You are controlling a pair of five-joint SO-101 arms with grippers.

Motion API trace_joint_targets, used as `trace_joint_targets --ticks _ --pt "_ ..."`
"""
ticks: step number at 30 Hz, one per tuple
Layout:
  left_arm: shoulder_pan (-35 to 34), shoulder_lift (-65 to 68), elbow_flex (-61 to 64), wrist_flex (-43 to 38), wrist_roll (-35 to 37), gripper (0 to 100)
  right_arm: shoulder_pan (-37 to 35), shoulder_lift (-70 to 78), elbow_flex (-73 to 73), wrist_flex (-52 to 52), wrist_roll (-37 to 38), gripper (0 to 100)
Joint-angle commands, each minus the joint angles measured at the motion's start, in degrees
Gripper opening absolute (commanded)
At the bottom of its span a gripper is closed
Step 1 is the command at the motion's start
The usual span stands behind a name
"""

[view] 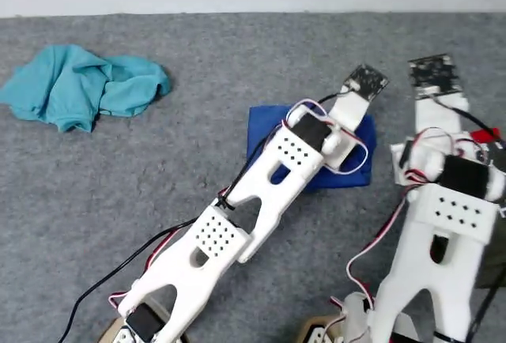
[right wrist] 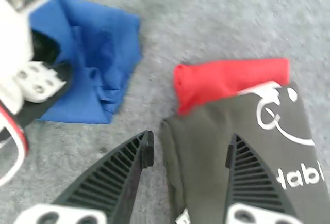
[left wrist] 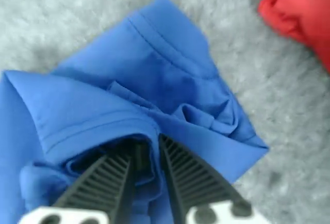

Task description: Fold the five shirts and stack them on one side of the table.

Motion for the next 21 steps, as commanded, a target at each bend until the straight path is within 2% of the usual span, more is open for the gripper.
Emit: trace_joint_targets --ticks 1,7,13,18,21 --pt "0.62 0.62 -4.09 -0.70 -0.35 2 2.95 -1.89 -0.44 -1.10 -0.09 23.7" --pt "0.35 0.97 -14.90 -0.44 -0.44 11 3.12 -1.89 -0.44 -1.10 -0.09 23.7" --pt "-0.97 -0.53 -16.22 -3.87 -0.44 13 3.21 -1.98 -0.44 -1.10 -0.09 23.7" --pt "-4.92 -7.21 -16.22 -5.54 -0.53 13 3.03 -1.98 -0.44 -1.19 -0.18 23.7" --pt "-10.37 -13.01 -16.22 -3.52 -0.53 13 2.86 -1.89 -0.44 -1.19 -0.53 23.7"
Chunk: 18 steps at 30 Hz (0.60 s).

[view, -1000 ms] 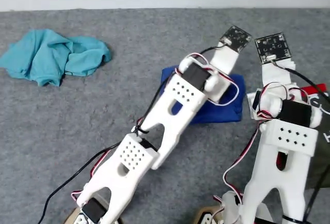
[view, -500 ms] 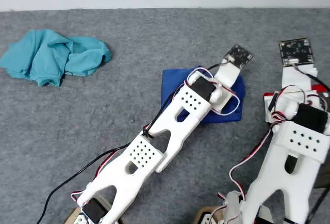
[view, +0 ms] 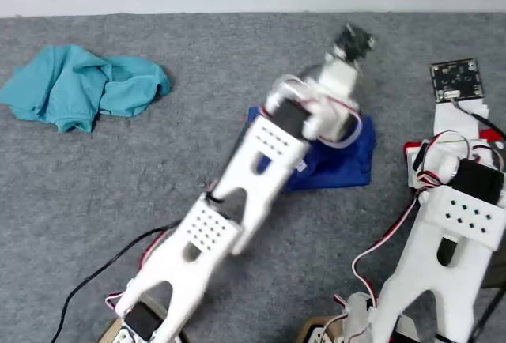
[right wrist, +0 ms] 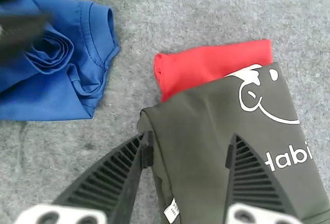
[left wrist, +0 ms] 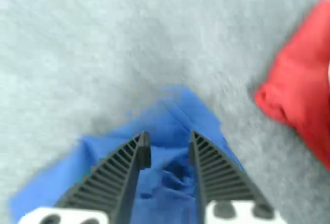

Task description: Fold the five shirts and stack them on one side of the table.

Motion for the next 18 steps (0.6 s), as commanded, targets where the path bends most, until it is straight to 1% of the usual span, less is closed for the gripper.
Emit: trace_joint_targets --ticks 1,4,6,8,12,16,18 --pt "-7.74 -10.81 -4.00 2.46 -0.53 13 0.04 -1.63 -0.44 -1.19 -0.62 23.7" --pt "-15.74 -16.35 -4.00 7.91 -0.44 13 -3.03 -1.19 -0.26 -1.19 -2.64 23.7" --pt "-20.13 -19.52 -3.82 13.63 -0.44 13 -7.34 -1.19 -0.44 -1.27 -5.19 23.7" --pt "-24.18 -21.54 -3.47 19.96 -0.35 13 -13.41 -0.75 -0.44 -1.89 -6.33 23.7" --pt "-31.56 -25.76 4.44 19.60 -0.09 10 -26.51 4.44 -1.05 -4.35 -6.59 23.7" --pt "-34.99 -30.51 15.08 19.52 -0.09 9 -37.67 10.86 -8.09 -4.35 -6.59 23.7" --pt "-35.78 -32.44 20.53 19.52 -0.09 9 -41.89 14.37 -12.22 -4.88 -6.42 23.7"
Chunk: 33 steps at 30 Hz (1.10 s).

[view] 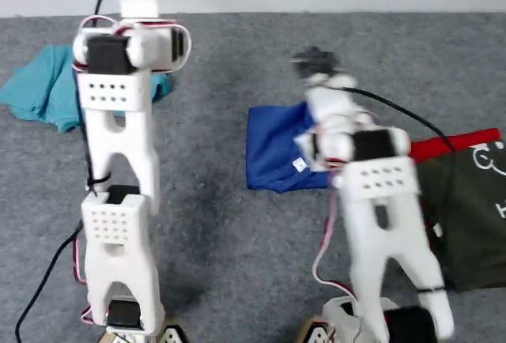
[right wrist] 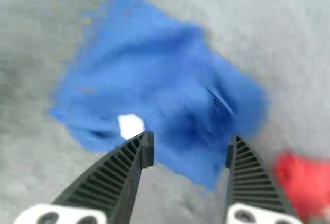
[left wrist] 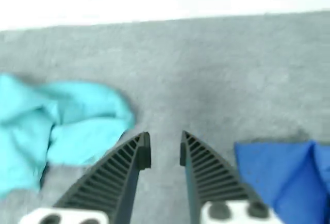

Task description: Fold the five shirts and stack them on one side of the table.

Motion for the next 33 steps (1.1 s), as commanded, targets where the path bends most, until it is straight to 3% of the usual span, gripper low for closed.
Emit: trace_joint_targets --ticks 1,5,12,21,33 --pt "-1.58 -6.33 8.75 1.32 -0.18 9 -7.69 5.23 -8.44 -1.36 -0.35 23.7" --pt "-2.20 -9.41 17.89 1.23 -0.35 9 -8.66 16.22 -11.96 -5.41 -0.26 23.7" --pt "-2.46 -11.43 22.99 1.23 -0.35 9 -0.40 28.09 -13.98 -6.81 -0.18 23.7" --pt "-2.46 -11.43 22.90 1.23 -0.44 9 8.84 29.67 -13.54 4.79 3.52 23.7" --pt "-2.46 -11.43 22.90 1.23 -0.44 9 22.73 28.79 -7.12 3.47 3.87 23.7"
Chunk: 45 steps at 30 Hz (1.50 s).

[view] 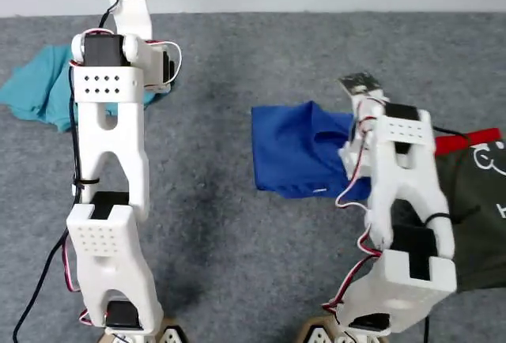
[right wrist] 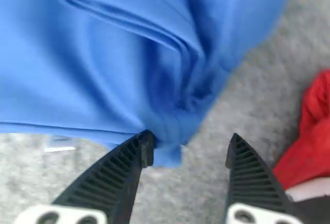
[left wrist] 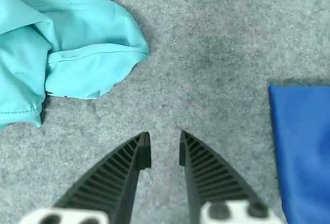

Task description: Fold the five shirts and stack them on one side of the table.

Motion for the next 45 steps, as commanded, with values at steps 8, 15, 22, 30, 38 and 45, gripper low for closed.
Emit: trace_joint_targets --ticks 8,15,22,30,38,45 --pt "-0.35 -3.69 0.04 1.23 -0.44 9 -3.03 -14.90 0.26 3.30 0.35 23.6" --pt "-0.35 -3.69 0.04 1.23 -0.44 9 -14.90 -17.80 0.00 -2.68 0.26 23.6" --pt "-0.09 -3.69 0.04 1.23 -0.44 9 -20.26 -7.25 -2.55 -10.59 -1.58 23.6" --pt "-0.26 -3.69 0.13 1.23 -0.44 9 -18.77 8.31 -14.24 -11.56 -1.41 23.6" --pt "-0.18 -3.60 0.13 1.23 -0.44 9 -10.68 16.48 -24.26 -11.38 -0.62 23.6" --pt "0.09 -3.60 1.54 1.23 -0.44 9 -6.20 21.05 -29.36 -12.00 4.75 23.6"
